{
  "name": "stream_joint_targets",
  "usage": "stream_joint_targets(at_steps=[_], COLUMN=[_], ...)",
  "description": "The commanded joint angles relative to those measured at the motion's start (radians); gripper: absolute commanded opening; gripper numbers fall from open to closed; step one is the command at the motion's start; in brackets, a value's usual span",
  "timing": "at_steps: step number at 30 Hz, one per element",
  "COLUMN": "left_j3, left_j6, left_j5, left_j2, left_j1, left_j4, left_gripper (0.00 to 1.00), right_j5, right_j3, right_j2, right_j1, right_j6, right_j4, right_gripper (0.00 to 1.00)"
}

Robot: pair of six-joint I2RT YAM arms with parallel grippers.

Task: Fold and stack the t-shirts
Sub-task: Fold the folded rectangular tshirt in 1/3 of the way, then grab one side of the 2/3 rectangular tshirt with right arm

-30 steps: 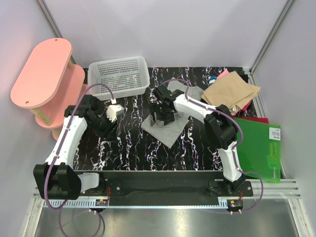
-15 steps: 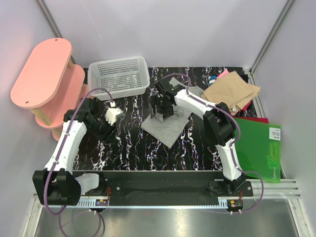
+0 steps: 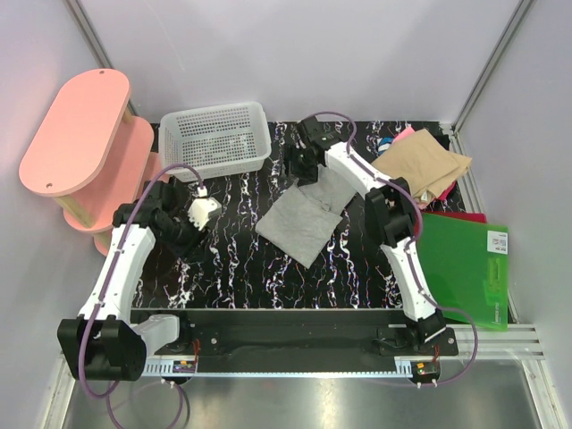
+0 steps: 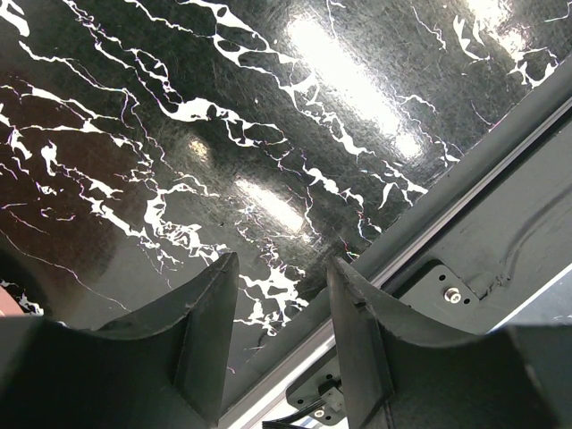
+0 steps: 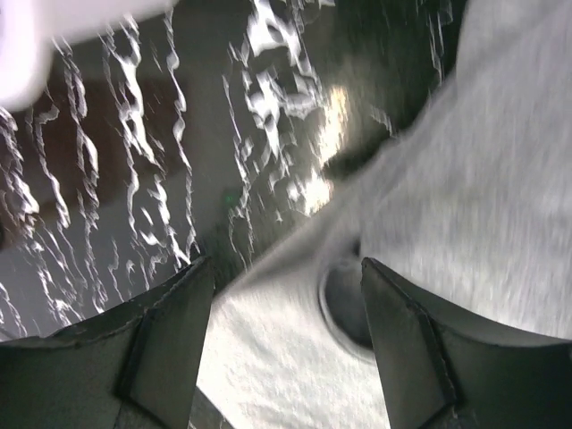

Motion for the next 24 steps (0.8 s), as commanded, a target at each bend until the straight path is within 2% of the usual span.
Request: stream_joint_targets(at_steps=[1,3,5,8,10,13,14,16,17,20,24], left_j3=[-0.004,-0.001,0.011,0.028,0.033,0.034,0.037,0.048,0.065,0.112,0.23], left_j6=[-0.006,-0.005,-0.006,-0.003,-0.005,-0.011,-0.014,-0.029,-0.037,-0.075,-0.136], left_j5=[-0.012,-0.012,-0.012,-0.012,-0.012,0.019,0.048,0.076,0.094,0.085,0.048], left_j2=[-0.012,-0.008,-0.004,-0.002,-0.001,0.005,0.011,0.04,0.053,0.123,0.282], left_j1=[-0.003,-0.003,-0.005,-0.005,-0.005,-0.005,-0.005,-0.016,-0.043,-0.139,-0.282], left_j4=[-0.007,-0.009,-0.017,-0.021,-0.021,-0.02,-0.021,-0.018,-0.017,0.017,0.043], left_gripper=[0.49,0.49,0.49,0.49,0.49,0.49,0.49,0.49,0.49,0.49,0.48], right_j5=[-0.048,-0.021,0.018,0.143,0.199,0.173,0.162,0.151,0.162,0.185,0.191], right_j3=[0.255,0.366,0.412,0.381,0.265,0.024,-0.128,-0.275,-0.402,-0.537,-0.544], right_j2=[0.108,0.136,0.133,0.029,-0.091,-0.254,-0.293,-0.404,-0.435,-0.492,-0.443], right_j1=[-0.012,-0.023,-0.03,-0.032,-0.026,-0.017,-0.017,-0.017,-0.018,-0.023,-0.035], right_j6=[-0.047,-0.057,-0.067,-0.09,-0.085,-0.056,-0.042,-0.001,0.011,0.031,0.035], right_j4=[-0.087,-0.139,-0.181,-0.201,-0.199,-0.149,-0.086,-0.017,0.041,0.098,0.098], right_gripper=[0.75,0.75,0.75,0.74,0.73,0.7,0.68,0.68,0.66,0.65,0.62])
